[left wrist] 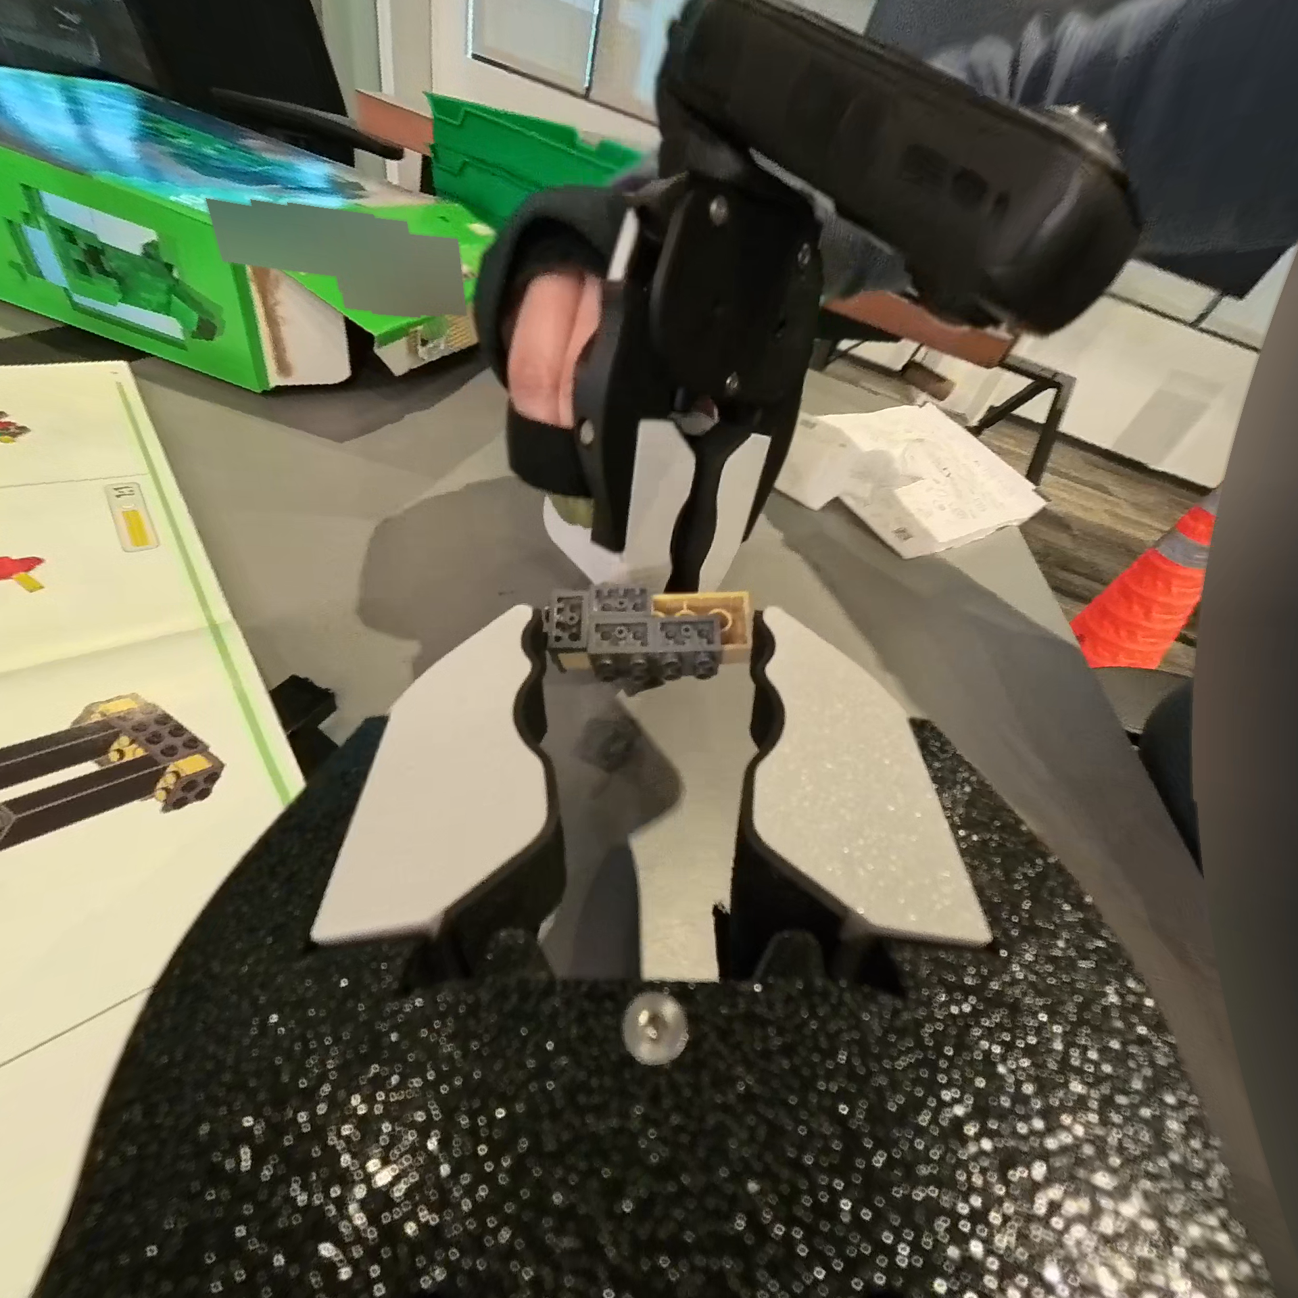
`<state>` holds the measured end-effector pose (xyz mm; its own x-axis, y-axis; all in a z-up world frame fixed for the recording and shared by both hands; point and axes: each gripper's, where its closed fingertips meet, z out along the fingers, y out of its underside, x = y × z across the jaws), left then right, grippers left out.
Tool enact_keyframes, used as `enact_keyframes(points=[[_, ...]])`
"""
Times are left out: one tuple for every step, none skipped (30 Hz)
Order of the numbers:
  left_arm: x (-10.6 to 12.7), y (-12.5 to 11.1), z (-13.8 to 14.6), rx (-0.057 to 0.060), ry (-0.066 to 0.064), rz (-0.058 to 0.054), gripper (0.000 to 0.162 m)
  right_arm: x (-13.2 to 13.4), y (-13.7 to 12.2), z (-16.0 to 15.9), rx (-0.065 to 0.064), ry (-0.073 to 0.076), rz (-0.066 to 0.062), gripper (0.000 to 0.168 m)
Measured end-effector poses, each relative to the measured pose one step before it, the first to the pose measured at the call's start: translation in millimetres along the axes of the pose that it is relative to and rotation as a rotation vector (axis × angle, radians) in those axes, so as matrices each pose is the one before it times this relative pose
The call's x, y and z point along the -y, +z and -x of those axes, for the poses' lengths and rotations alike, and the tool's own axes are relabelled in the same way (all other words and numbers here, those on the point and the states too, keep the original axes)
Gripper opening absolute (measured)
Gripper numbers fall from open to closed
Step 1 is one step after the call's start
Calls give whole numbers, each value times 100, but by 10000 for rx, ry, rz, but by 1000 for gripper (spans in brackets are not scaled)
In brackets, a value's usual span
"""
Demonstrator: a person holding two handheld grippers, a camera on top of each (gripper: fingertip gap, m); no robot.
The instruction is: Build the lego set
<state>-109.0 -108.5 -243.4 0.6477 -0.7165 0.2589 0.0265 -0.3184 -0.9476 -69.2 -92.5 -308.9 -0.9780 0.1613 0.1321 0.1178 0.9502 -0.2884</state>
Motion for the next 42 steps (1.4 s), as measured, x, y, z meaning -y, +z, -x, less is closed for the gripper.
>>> enact_keyframes(points=[[-2, -60, -195, -184, -70, -12, 56, 232, -202, 76, -346, 87, -207, 5], [-30, -64, -279, -243, -73, 2, 56, 331, -325, 6, -400, 34, -214, 5], [-31, -90, -302, -256, -63, 6, 56, 424, -465, -130, -457, -10, -222, 5], [-45, -93, -366, -298, -37, 11, 56, 516, -566, -227, -453, -32, -246, 5], [-46, -88, -437, -334, -6, 10, 56, 615, -609, -269, -420, -51, -256, 5], [-43, -70, -404, -310, -16, 13, 56, 711, -612, -266, -363, -100, -253, 5], [-47, -41, -419, -317, -23, 20, 56, 748, -563, -326, -351, -137, -222, 6], [-41, -23, -448, -324, -1, 16, 56, 789, -484, -313, -323, -187, -212, 5], [-52, 12, -388, -268, 28, 27, 56, 833, -387, -262, -266, -207, -227, 5], [-65, 33, -345, -221, 53, 39, 56, 856, -269, -222, -233, -200, -229, 5], [-76, 51, -347, -213, 58, 54, 56, 853, -176, -157, -197, -205, -228, 5], [-73, 76, -292, -179, 35, 53, 56, 776, -89, -79, -144, -208, -200, 5], [-76, 98, -179, -116, 6, 55, 56, 641, 3, -46, -101, -199, -129, 5], [-89, 105, -106, -73, -5, 73, 56, 473, 54, -105, -118, -198, -41, 5], [-79, 99, -140, -86, 12, 66, 56, 351, 83, -47, -45, -207, 0, 5], [-58, 98, -135, -89, 8, 43, 56, 242, 93, -20, 7, -146, 23, 5], [-47, 87, -110, -74, -8, 37, 56, 193, 91, -96, -26, -112, 18, 5], [-39, 62, -99, -68, -6, 29, 56, 125, 101, -26, 27, -117, 8, 5], [-13, 41, -99, -69, -3, 13, 56, 56, 103, 48, 80, -87, 37, 5], [8, 20, -81, -59, -5, -13, 56, 74, 92, -17, 17, -94, 28, 5], [43, 14, -100, -73, -12, -33, 56, 130, 68, 28, 38, -133, -29, 5], [36, 17, -115, -91, -18, -32, 56, 106, 72, 69, 83, -104, -6, 5], [24, 8, -75, -67, -27, -27, 56, 54, 101, 68, 96, -75, 32, 5], [-3, 17, -37, -37, -22, 3, 56, 15, 109, 46, 67, -95, 59, 5], [-42, 32, -61, -45, 0, 28, 56, -48, 126, 24, 45, -114, 93, 5], [-45, 41, -104, -64, 12, 32, 56, -103, 102, -21, 24, -122, 115, 5], [-25, 43, -72, -45, 5, 20, 56, -88, 92, -10, 34, -89, 83, 5], [-18, 38, -82, -50, -5, 14, 56, -10, 71, 38, 78, -23, 14, 5], [-27, 30, -76, -58, -3, 17, 56, 72, 38, 46, 94, 13, -48, 5], [-29, 22, -34, -24, 11, 23, 56, 52, 39, 37, 98, 18, -36, 5], [-16, 13, -32, -16, 13, 17, 56, 7, 33, 46, 99, -8, 6, 5], [-17, 9, -50, -28, 14, 8, 56, 18, 22, 23, 74, -49, 9, 5], [-2, 1, -56, -32, 14, 3, 56, 38, 28, 21, 65, -64, 9, 5], [-14, 11, -47, -33, 15, 8, 56, 29, 21, 14, 72, -66, 9, 5], [-15, 13, -65, -37, 17, 14, 56, 39, 29, 29, 92, -51, -6, 5], [-1, 27, -88, -53, 9, -4, 56, 51, 3, 31, 93, -40, -21, 5], [34, 27, -119, -83, 1, -28, 56, 85, 7, 17, 88, -57, -50, 5], [20, 39, -115, -78, 3, -18, 56, 102, -5, 41, 100, -62, -71, 5], [15, 37, -66, -51, 9, -11, 56, 61, -10, 24, 99, -48, -45, 5], [26, 17, -54, -28, 9, -18, 56, 29, -3, 5, 82, -47, -21, 5], [2, 1, -14, -12, 2, -2, 56, 14, -3, 13, 75, -63, -17, 5], [6, -6, 4, 2, -2, -5, 56, -5, -1, -7, 50, -68, 9, 5]])
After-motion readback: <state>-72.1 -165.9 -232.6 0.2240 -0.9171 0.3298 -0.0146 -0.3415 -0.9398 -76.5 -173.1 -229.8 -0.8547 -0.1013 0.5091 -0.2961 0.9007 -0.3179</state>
